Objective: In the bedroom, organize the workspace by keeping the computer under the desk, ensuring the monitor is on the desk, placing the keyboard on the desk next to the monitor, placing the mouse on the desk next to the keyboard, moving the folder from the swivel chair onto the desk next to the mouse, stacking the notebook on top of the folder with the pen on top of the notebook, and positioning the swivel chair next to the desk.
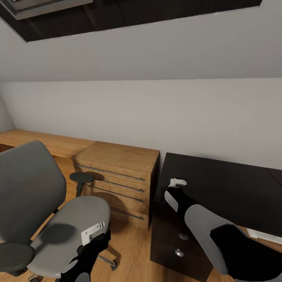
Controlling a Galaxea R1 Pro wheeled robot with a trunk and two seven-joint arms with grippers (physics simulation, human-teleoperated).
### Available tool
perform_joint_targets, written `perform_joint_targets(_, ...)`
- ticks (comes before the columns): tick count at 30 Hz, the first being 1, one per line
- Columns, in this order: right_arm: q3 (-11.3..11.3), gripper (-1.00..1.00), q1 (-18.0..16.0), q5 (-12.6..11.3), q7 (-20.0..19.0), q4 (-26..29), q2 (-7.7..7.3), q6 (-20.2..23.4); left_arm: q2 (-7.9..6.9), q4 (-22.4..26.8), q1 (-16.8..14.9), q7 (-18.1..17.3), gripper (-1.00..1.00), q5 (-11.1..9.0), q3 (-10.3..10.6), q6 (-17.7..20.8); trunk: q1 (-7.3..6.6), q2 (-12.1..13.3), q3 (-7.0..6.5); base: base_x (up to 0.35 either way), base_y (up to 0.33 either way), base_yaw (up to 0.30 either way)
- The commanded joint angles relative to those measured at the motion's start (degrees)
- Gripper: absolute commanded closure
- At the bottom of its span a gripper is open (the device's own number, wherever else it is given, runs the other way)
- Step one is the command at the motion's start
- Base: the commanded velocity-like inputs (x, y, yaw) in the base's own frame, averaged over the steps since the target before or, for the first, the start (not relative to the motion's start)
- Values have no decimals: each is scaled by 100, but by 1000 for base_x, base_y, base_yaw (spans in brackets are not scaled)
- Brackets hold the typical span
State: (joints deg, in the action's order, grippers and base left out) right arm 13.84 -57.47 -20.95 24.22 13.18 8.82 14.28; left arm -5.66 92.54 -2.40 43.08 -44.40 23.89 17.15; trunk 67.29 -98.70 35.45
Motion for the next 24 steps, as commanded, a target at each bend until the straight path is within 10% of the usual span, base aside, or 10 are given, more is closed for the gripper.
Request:
perform_joint_targets(1,-1,100,0,-59,38,-101,-3,91,-5,9,-6,42,-100,-24,10,17,0,-2,7,0,0,0)
perform_joint_targets(24,-473,100,0,-271,47,270,-12,591,2,9,-6,42,-100,-35,16,17,0,-2,7,0,0,0)
